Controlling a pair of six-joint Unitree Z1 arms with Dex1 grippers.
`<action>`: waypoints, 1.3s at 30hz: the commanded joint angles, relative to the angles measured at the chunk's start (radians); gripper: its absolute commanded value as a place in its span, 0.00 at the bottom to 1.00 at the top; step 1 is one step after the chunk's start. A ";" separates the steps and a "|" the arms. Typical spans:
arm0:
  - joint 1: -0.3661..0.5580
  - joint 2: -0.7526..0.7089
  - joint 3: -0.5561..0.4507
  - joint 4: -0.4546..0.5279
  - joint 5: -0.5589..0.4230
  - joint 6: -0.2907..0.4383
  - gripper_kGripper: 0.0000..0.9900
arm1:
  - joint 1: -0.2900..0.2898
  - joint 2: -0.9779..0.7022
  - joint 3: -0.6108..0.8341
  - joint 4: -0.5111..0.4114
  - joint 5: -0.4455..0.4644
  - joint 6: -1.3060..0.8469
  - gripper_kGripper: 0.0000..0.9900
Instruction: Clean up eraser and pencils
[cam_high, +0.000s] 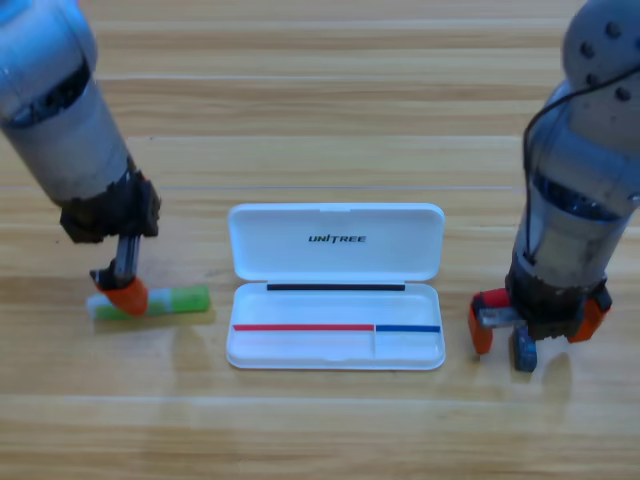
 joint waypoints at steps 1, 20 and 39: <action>0.053 0.068 0.061 -0.059 -0.021 0.018 0.97 | -0.052 0.079 0.047 -0.047 0.029 0.015 0.86; 0.053 0.116 0.147 -0.188 -0.036 0.012 0.90 | -0.083 0.092 0.122 -0.064 0.129 -0.029 0.00; 0.053 0.150 0.159 -0.200 -0.031 0.009 0.71 | 0.073 -0.154 -0.119 0.353 0.124 -1.246 0.00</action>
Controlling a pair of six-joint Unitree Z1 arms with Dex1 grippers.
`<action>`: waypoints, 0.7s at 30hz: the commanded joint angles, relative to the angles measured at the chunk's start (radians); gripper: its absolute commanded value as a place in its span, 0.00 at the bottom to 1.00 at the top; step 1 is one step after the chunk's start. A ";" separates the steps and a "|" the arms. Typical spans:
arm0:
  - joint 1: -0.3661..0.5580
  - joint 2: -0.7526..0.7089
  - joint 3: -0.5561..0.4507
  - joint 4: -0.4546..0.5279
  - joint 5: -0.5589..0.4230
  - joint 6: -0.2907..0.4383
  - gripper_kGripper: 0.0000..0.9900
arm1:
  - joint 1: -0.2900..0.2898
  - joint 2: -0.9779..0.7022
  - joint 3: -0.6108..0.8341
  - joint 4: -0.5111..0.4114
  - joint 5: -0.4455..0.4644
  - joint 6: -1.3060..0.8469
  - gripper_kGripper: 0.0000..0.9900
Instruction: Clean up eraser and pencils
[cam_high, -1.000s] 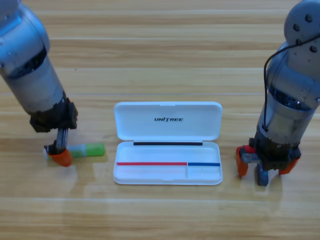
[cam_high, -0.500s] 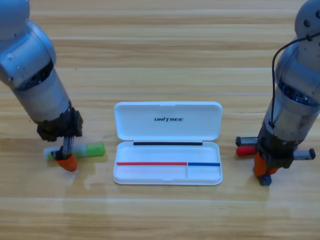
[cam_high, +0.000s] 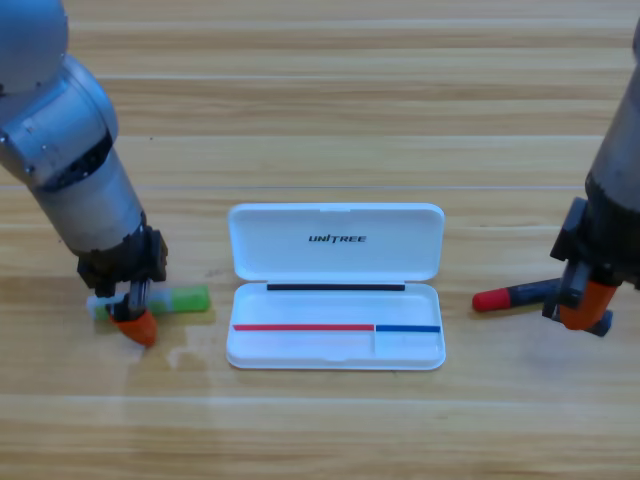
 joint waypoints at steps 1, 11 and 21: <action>0.019 0.054 0.021 -0.007 -0.005 0.003 0.67 | 0.102 0.048 0.009 0.052 -0.002 -0.248 0.00; 0.019 0.037 0.016 0.001 -0.002 0.044 0.00 | 0.150 0.226 -0.169 0.052 0.027 -0.308 0.00; 0.019 -0.041 -0.056 0.135 0.006 0.049 0.00 | 0.154 0.349 -0.298 0.052 0.033 -0.317 0.00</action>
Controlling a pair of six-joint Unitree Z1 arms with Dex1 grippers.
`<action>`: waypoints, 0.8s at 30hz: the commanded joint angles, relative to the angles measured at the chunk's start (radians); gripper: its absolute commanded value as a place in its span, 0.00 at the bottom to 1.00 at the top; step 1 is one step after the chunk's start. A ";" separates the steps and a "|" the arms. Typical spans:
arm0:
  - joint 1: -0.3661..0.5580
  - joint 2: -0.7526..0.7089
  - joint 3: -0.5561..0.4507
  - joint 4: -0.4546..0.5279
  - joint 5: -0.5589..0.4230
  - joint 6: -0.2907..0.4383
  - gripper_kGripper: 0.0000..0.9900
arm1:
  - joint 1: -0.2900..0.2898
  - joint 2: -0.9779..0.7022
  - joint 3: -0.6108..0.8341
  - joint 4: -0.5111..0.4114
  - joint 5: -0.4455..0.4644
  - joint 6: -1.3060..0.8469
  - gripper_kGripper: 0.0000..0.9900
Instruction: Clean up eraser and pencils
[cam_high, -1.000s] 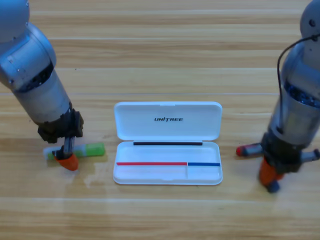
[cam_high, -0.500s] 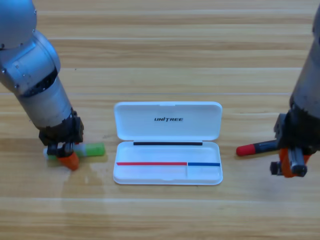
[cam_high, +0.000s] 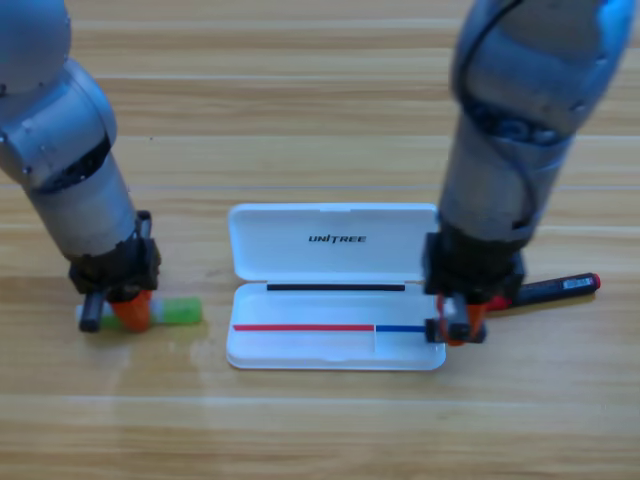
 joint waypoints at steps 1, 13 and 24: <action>0.017 -0.056 -0.057 0.102 0.006 0.013 0.00 | 0.029 0.119 -0.045 0.016 0.020 -0.015 0.00; 0.017 -0.182 -0.188 0.291 0.004 0.001 0.00 | 0.023 0.218 -0.143 0.016 0.019 -0.019 0.00; -0.015 -0.205 -0.252 0.360 -0.002 -0.021 0.00 | -0.005 0.240 -0.149 0.007 -0.016 -0.022 0.00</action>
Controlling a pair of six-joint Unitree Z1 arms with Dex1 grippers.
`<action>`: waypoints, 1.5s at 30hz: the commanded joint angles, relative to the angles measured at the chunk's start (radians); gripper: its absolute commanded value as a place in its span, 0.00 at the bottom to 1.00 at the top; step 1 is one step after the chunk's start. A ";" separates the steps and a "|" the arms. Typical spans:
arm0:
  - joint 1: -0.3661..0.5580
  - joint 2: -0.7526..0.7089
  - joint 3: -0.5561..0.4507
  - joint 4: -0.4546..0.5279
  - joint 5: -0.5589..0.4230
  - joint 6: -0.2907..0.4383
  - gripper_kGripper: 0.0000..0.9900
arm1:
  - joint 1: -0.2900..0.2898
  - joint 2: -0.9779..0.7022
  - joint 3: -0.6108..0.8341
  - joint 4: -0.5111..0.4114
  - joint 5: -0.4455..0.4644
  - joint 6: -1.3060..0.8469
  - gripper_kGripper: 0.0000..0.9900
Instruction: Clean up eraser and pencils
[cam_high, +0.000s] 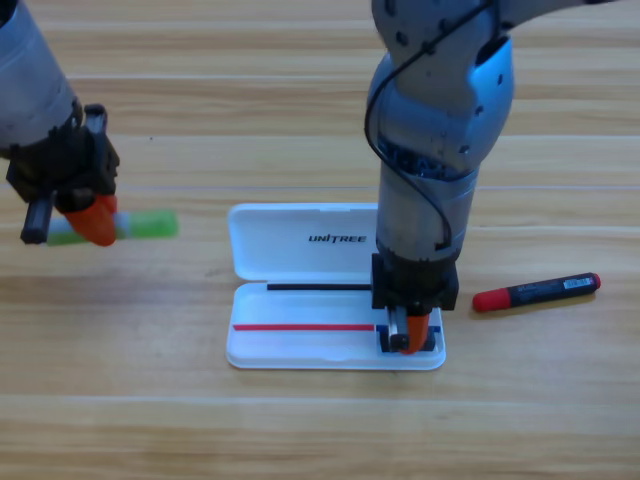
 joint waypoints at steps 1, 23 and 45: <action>-0.017 -0.012 -0.010 0.027 -0.002 -0.017 0.00 | -0.010 0.055 0.001 0.004 -0.020 -0.005 0.00; -0.022 0.009 -0.001 0.026 -0.003 -0.023 0.00 | -0.050 -0.179 0.093 -0.001 -0.022 -0.005 0.87; -0.249 0.140 -0.134 0.026 -0.051 -0.081 0.00 | -0.308 -0.268 0.501 -0.271 -0.097 -0.296 0.88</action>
